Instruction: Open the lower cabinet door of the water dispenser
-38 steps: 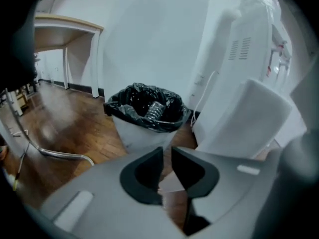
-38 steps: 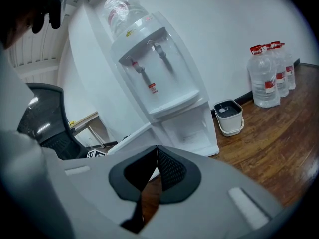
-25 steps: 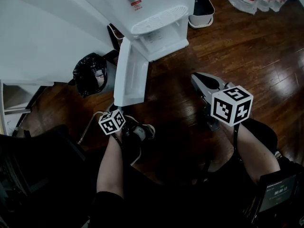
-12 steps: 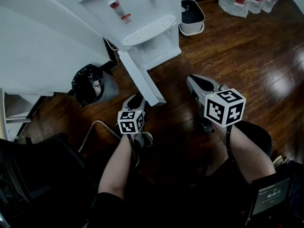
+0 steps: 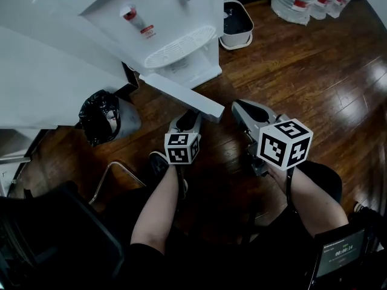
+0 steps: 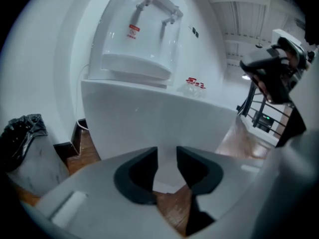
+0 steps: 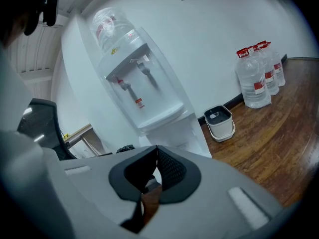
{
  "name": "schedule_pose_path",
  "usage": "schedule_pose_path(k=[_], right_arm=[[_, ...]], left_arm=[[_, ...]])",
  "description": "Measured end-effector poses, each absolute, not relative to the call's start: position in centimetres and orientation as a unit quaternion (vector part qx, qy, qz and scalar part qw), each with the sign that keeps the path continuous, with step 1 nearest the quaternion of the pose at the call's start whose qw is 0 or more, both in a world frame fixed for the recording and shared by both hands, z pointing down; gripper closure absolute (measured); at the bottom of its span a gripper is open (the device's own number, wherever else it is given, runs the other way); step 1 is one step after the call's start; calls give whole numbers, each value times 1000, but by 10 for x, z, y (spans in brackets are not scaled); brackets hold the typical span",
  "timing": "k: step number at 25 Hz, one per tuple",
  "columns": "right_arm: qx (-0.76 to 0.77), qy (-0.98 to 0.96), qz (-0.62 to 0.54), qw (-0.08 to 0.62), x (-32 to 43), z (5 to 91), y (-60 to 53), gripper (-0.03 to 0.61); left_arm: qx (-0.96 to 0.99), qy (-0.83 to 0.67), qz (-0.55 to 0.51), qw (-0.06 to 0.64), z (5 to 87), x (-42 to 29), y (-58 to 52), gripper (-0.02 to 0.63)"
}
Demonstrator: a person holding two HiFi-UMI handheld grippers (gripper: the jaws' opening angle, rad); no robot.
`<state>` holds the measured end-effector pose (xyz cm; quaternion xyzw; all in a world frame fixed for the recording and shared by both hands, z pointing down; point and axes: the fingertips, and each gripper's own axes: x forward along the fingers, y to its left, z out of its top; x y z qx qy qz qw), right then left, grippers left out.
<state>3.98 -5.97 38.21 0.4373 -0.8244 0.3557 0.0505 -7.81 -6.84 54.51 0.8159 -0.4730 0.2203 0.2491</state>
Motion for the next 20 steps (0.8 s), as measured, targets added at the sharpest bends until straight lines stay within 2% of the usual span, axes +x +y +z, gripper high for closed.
schedule_pose_path(k=[2,6,8,10,11,20], right_arm=[[439,-823,356,51,41,384,-68,574],[439,-820,364,52,45,387,-83,574],[440,-817,369,50,49,387,-90,574],[443,-815,372,47,54,387,-99,574],[445,-813,371,46,58,387,-105,574],[463,-793,394,32,83,393,-144,574]], left_arm=[[816,-470,223,253,550,-70,-75,476],[811,-463,258,249,581,-57,-84,529],[802,-482,278,218,599,-57,-91,520],[785,-517,280,193,605,-60,-104,451],[778,-532,277,188,605,-58,-113,443],[790,-535,263,143,595,-20,-164,451]])
